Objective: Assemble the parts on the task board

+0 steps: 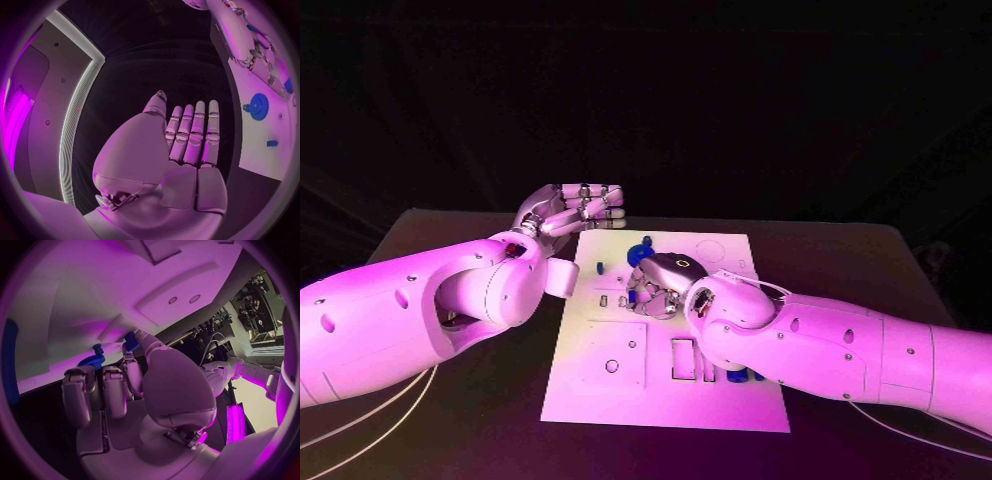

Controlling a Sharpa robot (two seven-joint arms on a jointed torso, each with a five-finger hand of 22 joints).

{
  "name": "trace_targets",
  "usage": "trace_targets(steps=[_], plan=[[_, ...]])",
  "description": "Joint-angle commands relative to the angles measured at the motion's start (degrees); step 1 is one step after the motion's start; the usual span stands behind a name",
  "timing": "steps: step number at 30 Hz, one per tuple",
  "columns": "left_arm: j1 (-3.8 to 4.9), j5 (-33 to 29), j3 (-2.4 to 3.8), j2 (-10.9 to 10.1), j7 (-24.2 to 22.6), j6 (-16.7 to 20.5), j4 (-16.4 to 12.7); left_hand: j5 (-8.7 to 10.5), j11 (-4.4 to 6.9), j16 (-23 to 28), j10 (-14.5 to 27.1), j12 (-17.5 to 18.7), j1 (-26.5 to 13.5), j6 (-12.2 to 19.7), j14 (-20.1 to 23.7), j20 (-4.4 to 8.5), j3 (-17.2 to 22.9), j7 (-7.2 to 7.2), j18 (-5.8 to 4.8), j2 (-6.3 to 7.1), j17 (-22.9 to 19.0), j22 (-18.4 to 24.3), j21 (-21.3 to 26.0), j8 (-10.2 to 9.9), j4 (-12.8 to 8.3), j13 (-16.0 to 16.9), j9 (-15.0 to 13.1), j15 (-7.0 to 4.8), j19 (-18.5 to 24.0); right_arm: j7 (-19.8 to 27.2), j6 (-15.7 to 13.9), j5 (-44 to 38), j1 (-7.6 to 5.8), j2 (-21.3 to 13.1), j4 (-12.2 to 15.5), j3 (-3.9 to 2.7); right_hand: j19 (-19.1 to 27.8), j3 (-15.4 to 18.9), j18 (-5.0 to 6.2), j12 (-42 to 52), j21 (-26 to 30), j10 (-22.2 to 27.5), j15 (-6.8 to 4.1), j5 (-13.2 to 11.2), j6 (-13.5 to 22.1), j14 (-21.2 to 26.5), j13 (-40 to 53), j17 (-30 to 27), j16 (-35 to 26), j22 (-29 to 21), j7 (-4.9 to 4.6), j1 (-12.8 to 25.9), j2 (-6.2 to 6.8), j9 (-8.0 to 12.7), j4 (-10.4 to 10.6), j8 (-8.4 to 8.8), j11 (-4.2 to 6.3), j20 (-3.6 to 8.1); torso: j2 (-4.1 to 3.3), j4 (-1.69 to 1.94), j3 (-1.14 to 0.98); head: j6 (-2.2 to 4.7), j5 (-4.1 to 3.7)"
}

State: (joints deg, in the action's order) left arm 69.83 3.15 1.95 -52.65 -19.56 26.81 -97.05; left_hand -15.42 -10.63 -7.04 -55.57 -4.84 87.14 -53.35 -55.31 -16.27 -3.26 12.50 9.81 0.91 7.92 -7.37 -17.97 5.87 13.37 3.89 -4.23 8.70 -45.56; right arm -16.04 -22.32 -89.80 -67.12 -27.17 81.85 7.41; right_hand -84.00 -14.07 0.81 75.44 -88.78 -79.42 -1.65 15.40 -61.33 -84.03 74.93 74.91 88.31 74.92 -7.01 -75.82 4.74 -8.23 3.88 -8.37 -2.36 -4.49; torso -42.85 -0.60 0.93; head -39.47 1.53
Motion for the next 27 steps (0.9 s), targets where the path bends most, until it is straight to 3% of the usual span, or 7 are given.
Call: trace_targets(steps=[1,6,13,27], plan=[[0.07,0.0,0.05,0.0,-0.2,-0.8,-0.1,0.28,-0.06,0.4,0.3,0.4,0.1,0.0,-0.2,-0.13,-0.1,0.33,0.52,-0.09,0.1,0.1,-0.1,-0.2,-0.1,-0.1,0.0,0.19,0.2,-0.4,2.1,-0.3,0.29,0.0,-0.2,0.21,-4.5,0.4,-0.26,-0.5,0.5,0.7,0.04,-0.2,0.7,-5.0,0.4,10.9,-0.4,13.6,-0.12,0.3,0.82,0.1,0.1,0.59,0.00,-0.11,0.00,0.07,0.01,-0.04,-0.06],[0.07,0.0,0.05,0.0,-0.2,-0.7,0.0,0.28,-0.08,0.4,0.4,0.4,0.0,0.0,-0.2,-0.13,-0.1,0.36,0.52,-0.08,0.1,0.1,-0.1,-0.2,-0.1,-0.1,0.0,0.20,0.2,-0.2,2.4,-0.3,0.29,0.0,-0.1,0.21,-4.3,0.8,-0.16,-1.4,0.8,1.4,0.37,-0.3,1.9,-4.9,-0.4,10.7,-0.5,13.4,-0.56,1.0,1.64,0.3,0.3,1.15,-0.39,-0.38,-0.01,0.06,0.03,-0.08,-0.03],[0.07,0.0,0.05,0.0,-0.1,-0.6,0.0,0.27,-0.10,0.4,0.4,0.5,0.0,0.0,-0.2,-0.13,-0.2,0.41,0.52,-0.06,0.1,0.1,-0.1,-0.3,-0.1,-0.1,0.1,0.21,0.2,-0.2,2.5,-0.3,0.29,0.0,-0.1,0.22,-4.2,0.9,-0.12,-1.7,0.9,1.7,0.48,-0.3,2.2,-4.9,-0.6,10.6,-0.6,13.3,-0.69,1.1,1.84,0.4,0.3,1.32,-0.52,-0.49,0.00,0.05,0.06,-0.15,0.02],[0.07,0.0,0.05,-0.1,-0.1,-0.6,0.0,0.27,-0.14,0.4,0.5,0.5,0.1,0.1,-0.2,-0.13,-0.2,0.44,0.52,-0.04,0.1,0.1,-0.1,-0.3,-0.1,-0.1,0.1,0.23,0.2,0.1,0.8,-0.2,0.29,0.1,-0.1,0.22,-3.4,2.6,0.17,-4.3,1.9,4.0,1.13,-1.4,4.7,-4.6,-2.9,9.7,-1.1,12.5,-1.43,2.5,2.98,0.6,1.2,2.37,-1.26,-1.15,-0.01,0.06,0.04,-0.08,0.05]])
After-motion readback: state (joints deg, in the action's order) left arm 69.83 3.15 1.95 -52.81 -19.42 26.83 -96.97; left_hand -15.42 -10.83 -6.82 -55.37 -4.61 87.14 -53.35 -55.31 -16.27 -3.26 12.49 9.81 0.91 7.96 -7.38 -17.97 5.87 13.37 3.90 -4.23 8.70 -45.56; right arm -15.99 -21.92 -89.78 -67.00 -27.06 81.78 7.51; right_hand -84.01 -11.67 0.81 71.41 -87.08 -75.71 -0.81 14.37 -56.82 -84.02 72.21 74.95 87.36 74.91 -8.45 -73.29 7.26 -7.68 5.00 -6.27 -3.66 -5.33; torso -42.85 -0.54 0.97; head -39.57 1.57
